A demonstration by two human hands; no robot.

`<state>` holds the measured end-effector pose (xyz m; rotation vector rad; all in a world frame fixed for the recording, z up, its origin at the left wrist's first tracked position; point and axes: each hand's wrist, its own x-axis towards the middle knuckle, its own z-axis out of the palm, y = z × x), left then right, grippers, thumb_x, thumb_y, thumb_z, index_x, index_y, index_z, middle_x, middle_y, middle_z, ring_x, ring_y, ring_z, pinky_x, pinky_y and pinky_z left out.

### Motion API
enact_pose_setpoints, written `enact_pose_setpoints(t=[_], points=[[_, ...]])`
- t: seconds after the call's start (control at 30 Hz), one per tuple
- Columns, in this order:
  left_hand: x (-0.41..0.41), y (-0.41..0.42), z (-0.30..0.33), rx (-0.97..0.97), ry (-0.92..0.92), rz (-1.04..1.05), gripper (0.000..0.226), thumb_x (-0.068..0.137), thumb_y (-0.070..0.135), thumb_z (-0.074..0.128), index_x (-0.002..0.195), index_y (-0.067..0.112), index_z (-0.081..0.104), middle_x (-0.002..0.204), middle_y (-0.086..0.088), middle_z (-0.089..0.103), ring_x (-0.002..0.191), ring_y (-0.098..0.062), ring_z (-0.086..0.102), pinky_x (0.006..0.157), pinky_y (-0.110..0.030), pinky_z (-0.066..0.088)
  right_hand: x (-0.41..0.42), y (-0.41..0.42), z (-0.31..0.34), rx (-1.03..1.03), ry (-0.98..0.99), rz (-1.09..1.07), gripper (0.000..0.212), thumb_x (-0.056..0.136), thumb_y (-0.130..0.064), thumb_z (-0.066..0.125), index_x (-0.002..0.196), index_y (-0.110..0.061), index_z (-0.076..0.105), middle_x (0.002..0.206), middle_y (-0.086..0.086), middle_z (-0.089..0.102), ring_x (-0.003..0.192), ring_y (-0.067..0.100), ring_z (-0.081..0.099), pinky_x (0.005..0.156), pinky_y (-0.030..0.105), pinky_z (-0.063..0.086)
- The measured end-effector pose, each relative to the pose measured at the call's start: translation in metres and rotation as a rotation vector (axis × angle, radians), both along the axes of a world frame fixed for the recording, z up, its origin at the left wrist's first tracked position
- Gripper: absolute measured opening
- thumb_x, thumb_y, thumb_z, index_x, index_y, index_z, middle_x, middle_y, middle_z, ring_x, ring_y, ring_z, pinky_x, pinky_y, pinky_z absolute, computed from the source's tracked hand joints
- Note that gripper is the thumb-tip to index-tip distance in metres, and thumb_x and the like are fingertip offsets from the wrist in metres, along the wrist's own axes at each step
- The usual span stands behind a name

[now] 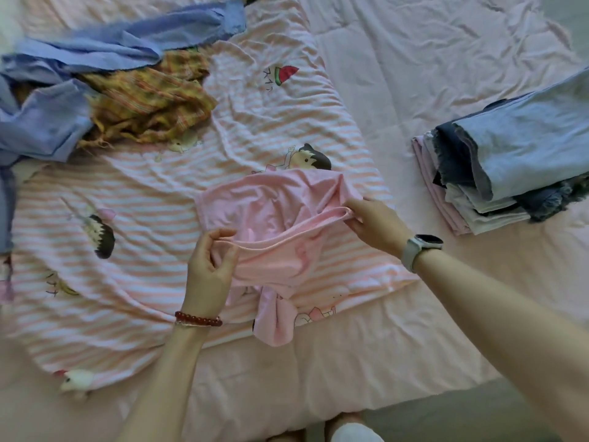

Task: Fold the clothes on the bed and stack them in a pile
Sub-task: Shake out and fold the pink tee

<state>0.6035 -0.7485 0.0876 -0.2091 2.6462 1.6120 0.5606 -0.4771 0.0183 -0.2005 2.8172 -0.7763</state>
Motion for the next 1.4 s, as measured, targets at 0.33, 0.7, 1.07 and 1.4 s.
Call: enact_pose_setpoints(t=[0.33, 0.7, 1.07, 1.4], points=[[0.016, -0.037, 0.103, 0.079, 0.266, 0.24, 0.02, 0.085, 0.005, 0.061, 0.073, 0.02, 0.065, 0.051, 0.016, 0.05, 0.051, 0.005, 0.043, 0.049, -0.007, 0.032, 0.065, -0.029, 0.151, -0.469, 0.322, -0.296, 0.013, 0.085, 0.006, 0.055, 0.088, -0.004, 0.063, 0.066, -0.016, 0.053, 0.058, -0.004, 0.048, 0.055, 0.009, 0.034], [0.042, -0.044, 0.299, 0.122, 0.715, -0.259, 0.026, 0.078, 0.004, 0.069, 0.096, 0.023, 0.067, 0.079, -0.004, 0.064, 0.072, 0.002, 0.056, 0.07, -0.014, 0.044, 0.12, -0.108, 0.347, -0.625, 0.295, 0.047, 0.043, 0.084, -0.009, 0.066, 0.112, -0.038, 0.05, 0.102, -0.007, 0.062, 0.091, 0.009, 0.061, 0.086, 0.017, 0.046], [0.063, -0.053, 0.295, 0.68, 0.246, -0.612, 0.059, 0.061, 0.045, 0.082, 0.109, 0.025, 0.053, 0.066, 0.012, 0.067, 0.06, -0.001, 0.061, 0.056, -0.014, 0.048, 0.154, -0.153, 0.361, -0.665, 0.561, -0.132, 0.03, 0.087, -0.004, 0.061, 0.063, -0.007, 0.042, 0.058, -0.004, 0.032, 0.054, 0.005, 0.028, 0.051, 0.017, 0.026], [0.085, -0.026, 0.19, 0.061, 0.074, -0.846, 0.074, 0.08, 0.019, 0.073, 0.134, 0.04, 0.027, 0.128, 0.011, 0.032, 0.118, -0.003, 0.033, 0.091, -0.008, 0.027, 0.175, -0.128, 0.377, -0.628, 0.578, -0.191, 0.011, 0.09, -0.005, 0.056, 0.081, 0.002, 0.055, 0.069, 0.004, 0.047, 0.062, 0.01, 0.04, 0.056, 0.018, 0.033]])
